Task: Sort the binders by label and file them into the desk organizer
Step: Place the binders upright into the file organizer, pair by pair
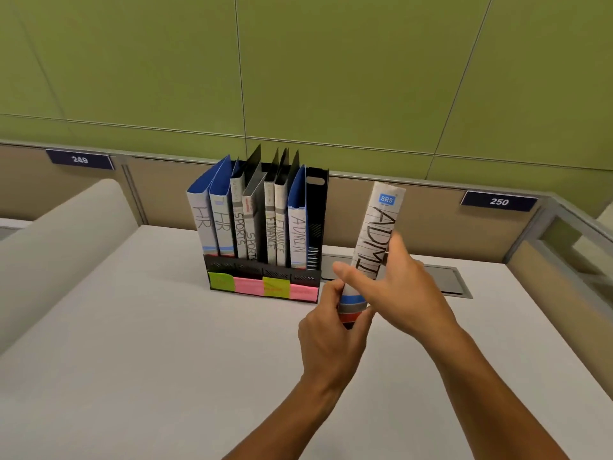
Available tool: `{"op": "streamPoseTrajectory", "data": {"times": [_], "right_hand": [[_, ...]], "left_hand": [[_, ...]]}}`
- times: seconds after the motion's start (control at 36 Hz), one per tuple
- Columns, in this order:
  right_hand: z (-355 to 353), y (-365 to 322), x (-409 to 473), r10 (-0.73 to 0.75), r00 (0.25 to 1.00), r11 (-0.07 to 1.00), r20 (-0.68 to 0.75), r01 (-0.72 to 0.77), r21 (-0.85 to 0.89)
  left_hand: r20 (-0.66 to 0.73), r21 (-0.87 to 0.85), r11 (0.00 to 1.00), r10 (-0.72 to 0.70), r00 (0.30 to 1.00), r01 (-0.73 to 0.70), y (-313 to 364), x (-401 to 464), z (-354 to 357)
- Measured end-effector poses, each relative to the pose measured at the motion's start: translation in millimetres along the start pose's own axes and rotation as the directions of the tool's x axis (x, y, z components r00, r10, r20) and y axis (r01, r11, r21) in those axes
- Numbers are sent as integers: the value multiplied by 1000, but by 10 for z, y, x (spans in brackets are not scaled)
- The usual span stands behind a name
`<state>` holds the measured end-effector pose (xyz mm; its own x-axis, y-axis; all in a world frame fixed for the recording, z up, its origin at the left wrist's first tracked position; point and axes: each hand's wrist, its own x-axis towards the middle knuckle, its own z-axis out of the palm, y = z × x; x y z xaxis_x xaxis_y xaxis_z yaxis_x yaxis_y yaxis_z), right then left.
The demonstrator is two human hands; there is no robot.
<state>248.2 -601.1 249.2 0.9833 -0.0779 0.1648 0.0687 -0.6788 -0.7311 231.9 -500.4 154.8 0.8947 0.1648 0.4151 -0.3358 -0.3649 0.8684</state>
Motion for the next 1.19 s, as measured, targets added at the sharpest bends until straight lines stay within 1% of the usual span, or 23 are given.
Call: {"op": "streamPoseTrajectory", "data": {"times": [0.14, 0.22, 0.31, 0.36, 0.44, 0.5, 0.56, 0.61, 0.69, 0.78, 0.86, 0.92, 0.97, 1.11, 1.19], "right_hand": [[155, -124, 148, -26, 988, 1000, -151, 25, -10], [225, -127, 245, -14, 978, 999, -207, 20, 30], [291, -107, 356, -16, 970, 999, -241, 24, 31], [335, -109, 437, -28, 966, 999, -256, 35, 22], [385, -138, 560, -48, 962, 999, -267, 53, 10], [415, -171, 646, -57, 962, 998, -265, 61, 5], [448, -206, 741, -68, 963, 998, -262, 71, 0], [483, -243, 839, -81, 963, 997, -259, 81, -10], [536, -292, 988, -89, 959, 996, -268, 89, -13], [598, -318, 1152, -96, 955, 995, -282, 99, -3], [674, -314, 1305, -91, 949, 995, -303, 101, 18], [734, -290, 1396, -79, 941, 995, -330, 96, 36], [812, -251, 1473, -66, 931, 993, -360, 96, 68], [1056, -131, 1596, -54, 900, 985, -433, 120, 126], [1197, -75, 1655, -51, 888, 984, -457, 124, 130]], "left_hand": [[-60, 7, 989, 147, 987, -147, -116, 192, -73], [-37, 12, 978, 210, 977, -210, -173, 321, -89], [11, 11, 970, 244, 970, -244, -262, 448, -116], [35, -4, 970, 241, 970, -241, -353, 533, -143], [67, -50, 983, 182, 981, -179, -564, 653, -188], [90, -44, 988, 155, 984, -151, -767, 745, -213], [112, 18, 988, 150, 982, -153, -991, 865, -232], [135, 153, 970, 168, 976, -189, -1222, 987, -240], [232, 324, 919, 153, 961, -225, -1558, 1150, -244], [376, 473, 844, 67, 924, -253, -1879, 1297, -237], [462, 596, 741, -2, 887, -310, -2107, 1389, -233], [493, 633, 691, -12, 870, -349, -2219, 1414, -232], [505, 652, 666, -23, 863, -364, -2296, 1427, -237], [499, 673, 634, -11, 867, -380, -2352, 1423, -227], [480, 677, 640, -10, 877, -363, -2346, 1412, -216]]}}
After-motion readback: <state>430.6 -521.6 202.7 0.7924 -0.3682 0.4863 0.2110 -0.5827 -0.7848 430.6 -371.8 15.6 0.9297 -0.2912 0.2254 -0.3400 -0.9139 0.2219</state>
